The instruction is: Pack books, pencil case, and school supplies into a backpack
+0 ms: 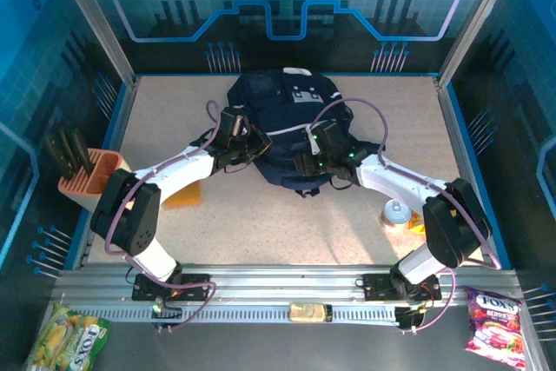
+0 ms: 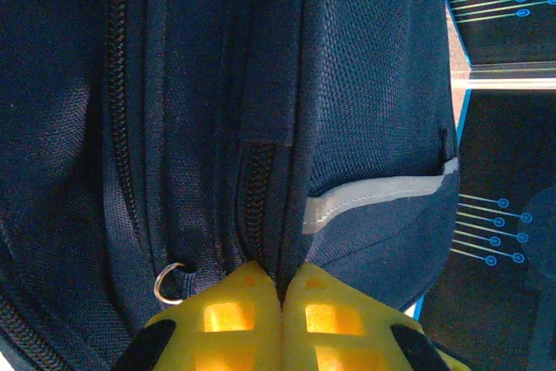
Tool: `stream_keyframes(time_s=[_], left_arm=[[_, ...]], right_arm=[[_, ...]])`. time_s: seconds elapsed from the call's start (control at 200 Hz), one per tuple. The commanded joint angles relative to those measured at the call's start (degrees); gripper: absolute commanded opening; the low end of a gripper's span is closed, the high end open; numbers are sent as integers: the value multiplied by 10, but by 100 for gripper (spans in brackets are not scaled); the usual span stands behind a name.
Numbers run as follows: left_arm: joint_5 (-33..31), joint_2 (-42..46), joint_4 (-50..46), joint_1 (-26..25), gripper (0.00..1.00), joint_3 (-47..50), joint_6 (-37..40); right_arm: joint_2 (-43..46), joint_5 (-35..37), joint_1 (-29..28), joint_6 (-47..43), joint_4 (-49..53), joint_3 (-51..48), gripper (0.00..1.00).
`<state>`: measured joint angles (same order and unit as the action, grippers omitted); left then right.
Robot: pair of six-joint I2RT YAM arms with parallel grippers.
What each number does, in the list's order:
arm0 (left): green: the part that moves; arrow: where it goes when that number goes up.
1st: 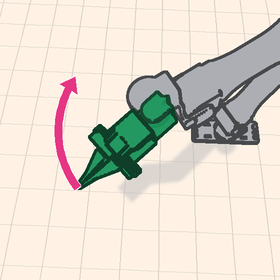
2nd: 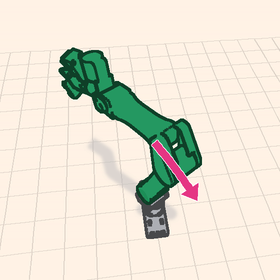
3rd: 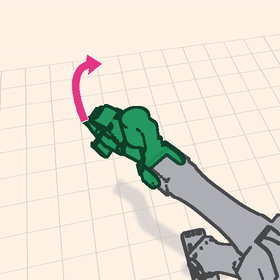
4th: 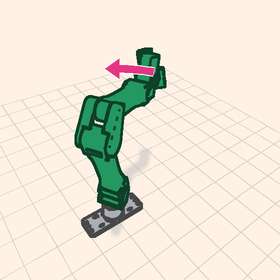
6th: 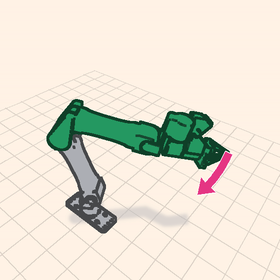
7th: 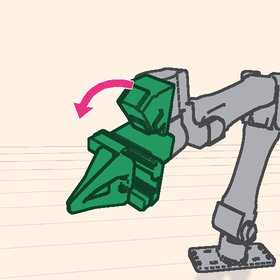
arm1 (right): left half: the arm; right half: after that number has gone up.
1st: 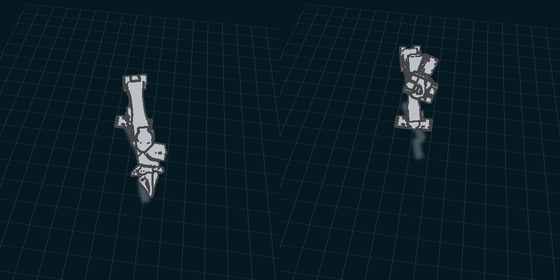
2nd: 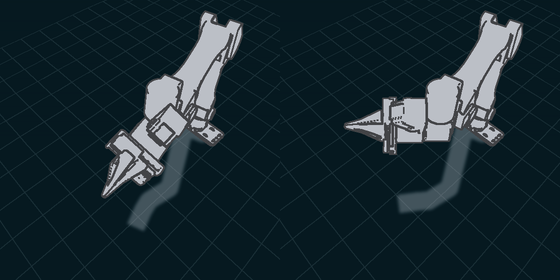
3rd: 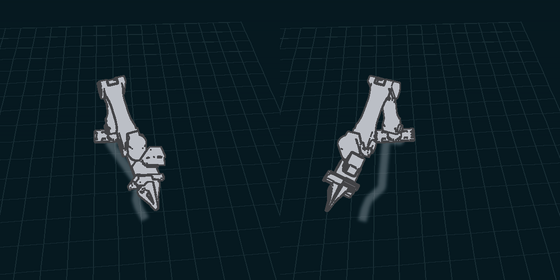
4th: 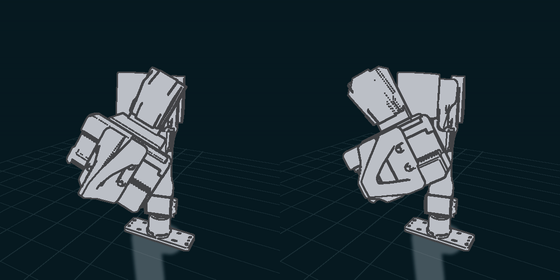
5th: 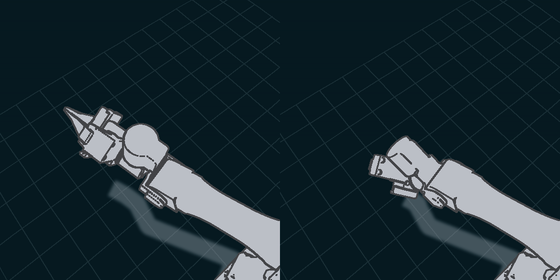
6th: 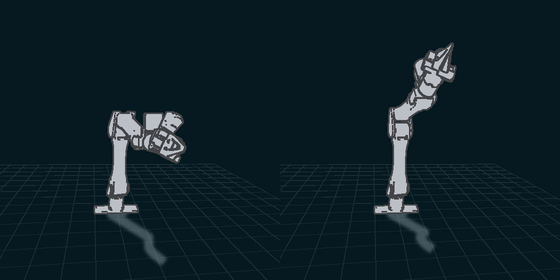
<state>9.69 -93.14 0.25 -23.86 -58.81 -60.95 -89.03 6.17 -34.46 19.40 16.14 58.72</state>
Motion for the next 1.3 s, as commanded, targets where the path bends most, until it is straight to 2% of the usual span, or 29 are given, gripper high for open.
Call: stream_keyframes(time_s=[0.0, 0.29, 0.375, 0.515, 0.585, 0.74, 0.925, 1.11, 1.175, 1.295], left_arm=[[9, 22, 13, -2, 0, -26, 19], [8, 22, 14, -2, 0, -26, 20], [6, 21, 12, -2, 0, -27, 22], [-2, 21, 5, -1, 0, -29, 30], [-6, 23, -2, 4, 0, -30, 35], [-14, 33, -13, 23, 0, -20, 48], [-13, 48, -17, 46, 0, -2, 52], [-4, 51, -42, 73, 0, -7, 73], [-4, 51, -55, 84, 8, -10, 83], [-16, 62, -93, 104, 32, -9, 103]], right_arm=[[-17, -5, -3, -8, 29, 23, 49], [-52, -25, -3, -12, 40, 41, 38], [-63, -20, -4, -16, 46, 49, 30], [-60, 15, -4, -18, 55, 45, 9], [-44, 47, -3, -17, 52, 29, 4], [5, 83, 33, 8, 28, -26, 1], [26, 40, 116, 67, 47, -40, 2], [22, 9, 108, 41, 52, -3, 0], [25, -12, 91, 24, 42, 7, 0], [32, -22, 37, -13, 26, 23, 0]])
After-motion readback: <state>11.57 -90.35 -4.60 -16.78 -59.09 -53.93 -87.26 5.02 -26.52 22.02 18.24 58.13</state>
